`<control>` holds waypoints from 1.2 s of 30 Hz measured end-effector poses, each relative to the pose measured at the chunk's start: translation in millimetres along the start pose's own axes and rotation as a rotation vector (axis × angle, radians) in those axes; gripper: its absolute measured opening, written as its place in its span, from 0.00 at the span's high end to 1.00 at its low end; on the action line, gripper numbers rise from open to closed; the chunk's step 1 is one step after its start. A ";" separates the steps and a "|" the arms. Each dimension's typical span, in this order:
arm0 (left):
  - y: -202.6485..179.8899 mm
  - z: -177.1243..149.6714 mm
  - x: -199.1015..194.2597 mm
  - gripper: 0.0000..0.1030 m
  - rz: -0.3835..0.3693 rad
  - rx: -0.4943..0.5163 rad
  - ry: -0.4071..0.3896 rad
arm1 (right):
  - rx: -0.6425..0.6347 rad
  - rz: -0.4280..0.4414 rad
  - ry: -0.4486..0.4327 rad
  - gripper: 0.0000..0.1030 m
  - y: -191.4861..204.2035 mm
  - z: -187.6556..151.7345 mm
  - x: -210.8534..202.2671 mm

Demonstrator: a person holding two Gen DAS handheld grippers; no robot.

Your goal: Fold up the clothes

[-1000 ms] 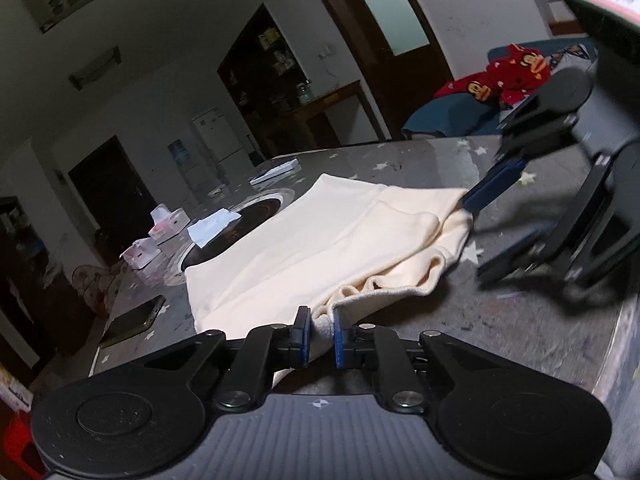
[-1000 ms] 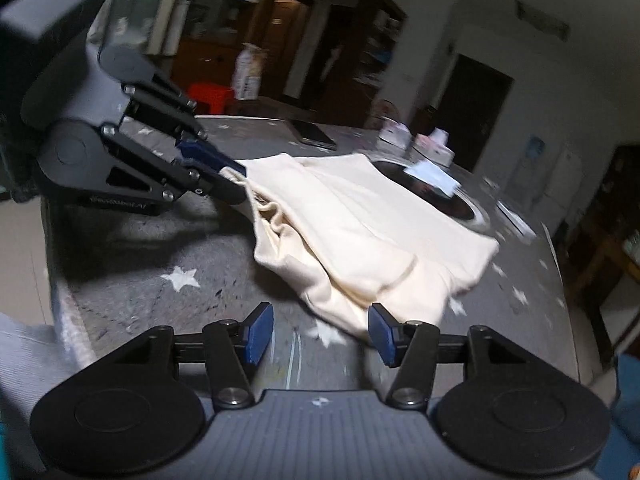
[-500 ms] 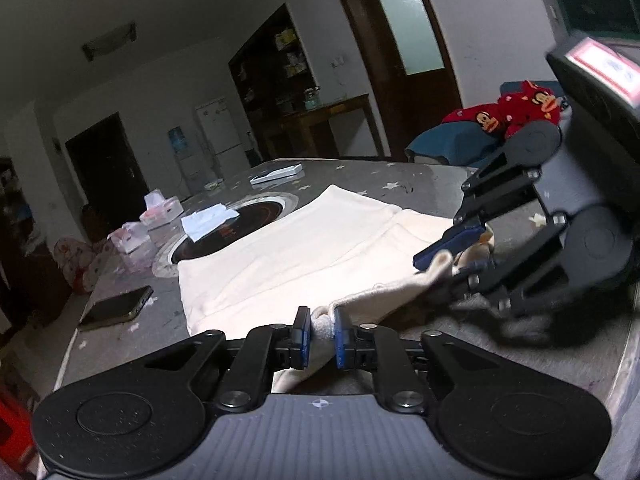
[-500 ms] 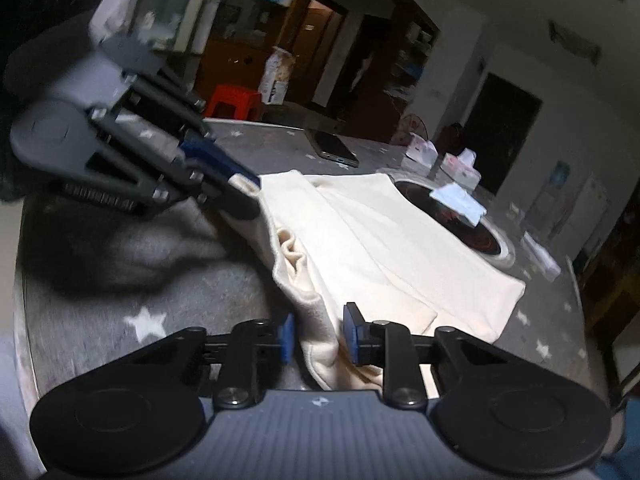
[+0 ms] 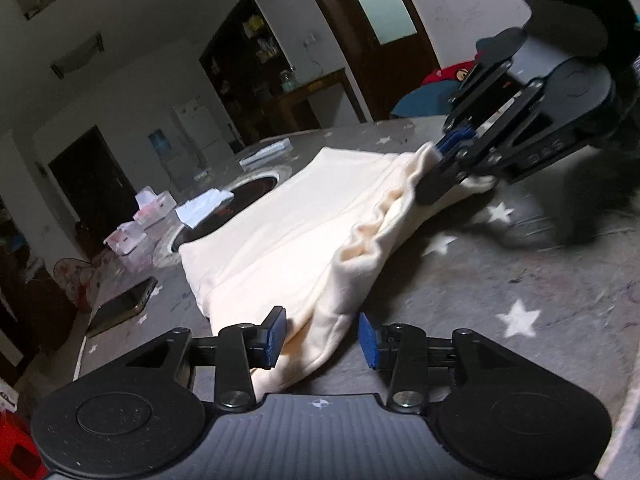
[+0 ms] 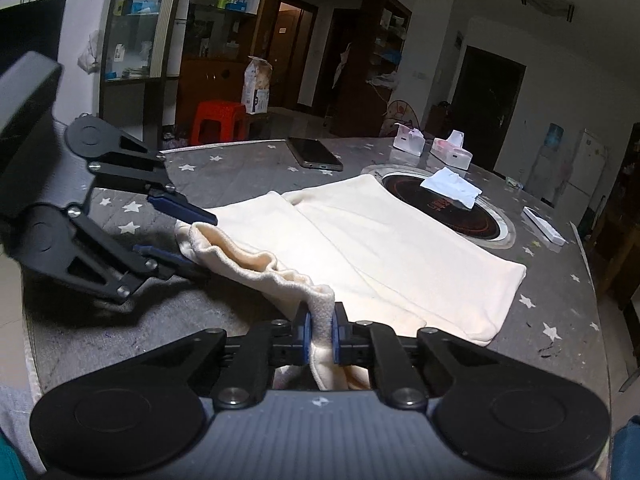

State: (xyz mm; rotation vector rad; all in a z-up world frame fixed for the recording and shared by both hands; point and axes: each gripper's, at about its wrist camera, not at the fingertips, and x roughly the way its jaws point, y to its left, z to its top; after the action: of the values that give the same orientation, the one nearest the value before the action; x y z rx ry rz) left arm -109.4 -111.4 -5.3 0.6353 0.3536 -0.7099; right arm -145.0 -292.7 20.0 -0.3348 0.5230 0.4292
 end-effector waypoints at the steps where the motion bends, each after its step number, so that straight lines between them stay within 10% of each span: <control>1: 2.9 -0.2 1.5 0.59 -0.004 0.002 0.002 | 0.003 -0.002 -0.002 0.93 0.1 -0.5 0.1; 6: 9.9 -1.6 -1.7 0.93 -0.016 -0.021 -0.001 | 0.019 -0.012 -0.027 0.94 3.4 -3.7 -2.5; 36: -23.8 30.8 -175.5 0.95 -0.102 -0.020 -0.111 | -0.024 0.147 -0.068 0.95 58.8 22.2 -171.0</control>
State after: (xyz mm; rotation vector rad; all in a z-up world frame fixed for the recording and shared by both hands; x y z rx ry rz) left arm -248.1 -59.1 96.3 0.5596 0.2914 -0.8353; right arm -297.4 -285.4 119.4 -0.3049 0.4782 0.5879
